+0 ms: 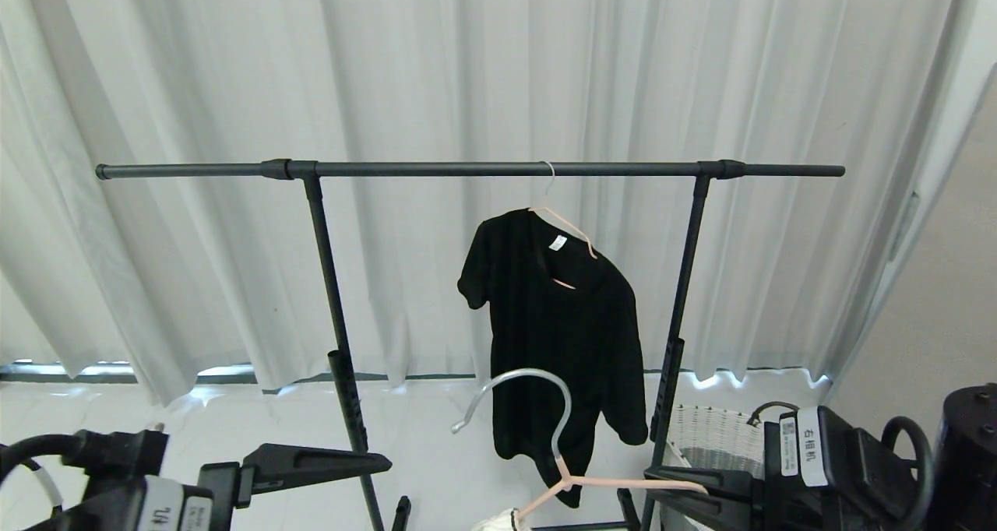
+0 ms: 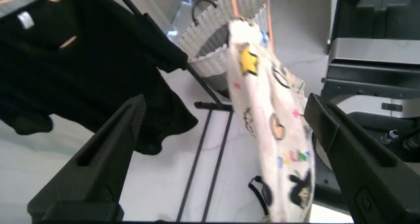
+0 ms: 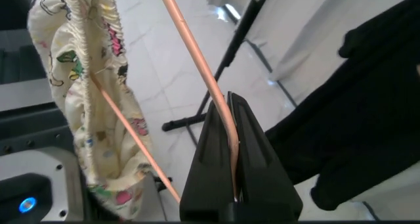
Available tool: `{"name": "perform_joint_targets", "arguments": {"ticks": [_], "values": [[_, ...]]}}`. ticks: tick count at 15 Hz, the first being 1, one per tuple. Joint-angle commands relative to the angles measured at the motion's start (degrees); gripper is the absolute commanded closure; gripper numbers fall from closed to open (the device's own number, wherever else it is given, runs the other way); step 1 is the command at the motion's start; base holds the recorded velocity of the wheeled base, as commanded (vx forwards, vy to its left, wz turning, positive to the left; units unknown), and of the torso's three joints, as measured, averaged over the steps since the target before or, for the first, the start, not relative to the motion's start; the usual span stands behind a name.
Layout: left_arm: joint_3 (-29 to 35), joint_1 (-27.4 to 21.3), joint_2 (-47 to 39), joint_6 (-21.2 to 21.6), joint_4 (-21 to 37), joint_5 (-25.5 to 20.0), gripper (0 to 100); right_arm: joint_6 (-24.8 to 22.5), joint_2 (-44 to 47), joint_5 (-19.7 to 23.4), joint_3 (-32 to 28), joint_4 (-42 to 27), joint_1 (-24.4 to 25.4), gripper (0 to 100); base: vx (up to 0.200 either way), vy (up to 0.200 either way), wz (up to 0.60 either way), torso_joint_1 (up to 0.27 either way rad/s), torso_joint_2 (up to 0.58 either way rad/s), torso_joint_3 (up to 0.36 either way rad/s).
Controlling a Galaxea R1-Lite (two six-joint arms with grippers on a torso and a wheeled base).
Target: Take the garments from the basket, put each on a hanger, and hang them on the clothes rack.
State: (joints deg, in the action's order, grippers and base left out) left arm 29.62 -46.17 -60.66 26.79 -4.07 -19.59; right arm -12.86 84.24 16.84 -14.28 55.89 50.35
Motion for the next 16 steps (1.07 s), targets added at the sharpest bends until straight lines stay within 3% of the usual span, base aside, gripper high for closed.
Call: {"name": "perform_joint_targets", "arguments": {"ticks": [1, 5, 8, 9, 16], "values": [[1.93, -0.15, -6.31, -0.08, -0.06, -1.24, 0, 0.38, -1.36, -0.4, -1.11, 0.0, 0.01, 100, 0.0, 0.0, 0.0, 0.0, 0.0, 0.0], [5.53, 0.02, -12.64, -0.69, -0.06, -1.24, 0, 0.47, -2.15, -1.28, -2.42, 0.0, 0.01, 100, 0.0, 0.0, 0.0, 0.0, 0.0, 0.0], [5.71, 0.02, -13.43, -3.59, -0.06, -1.24, 0, 0.38, -2.85, -1.37, -2.78, 0.0, 0.1, 100, 0.0, 0.0, 0.0, 0.0, 0.0, 0.0], [5.62, 0.02, -13.52, -3.68, -0.06, -1.15, 100, 0.38, -3.11, -1.37, -2.78, 0.0, 0.1, 100, 0.0, 0.0, 0.0, 0.0, 0.0, 0.0], [5.62, 0.37, -14.66, -4.03, -0.06, -1.15, 100, 0.12, -4.17, -1.37, -2.25, 0.0, 0.54, 100, 0.0, 0.0, 0.0, 0.0, 0.0, 0.0]]}}
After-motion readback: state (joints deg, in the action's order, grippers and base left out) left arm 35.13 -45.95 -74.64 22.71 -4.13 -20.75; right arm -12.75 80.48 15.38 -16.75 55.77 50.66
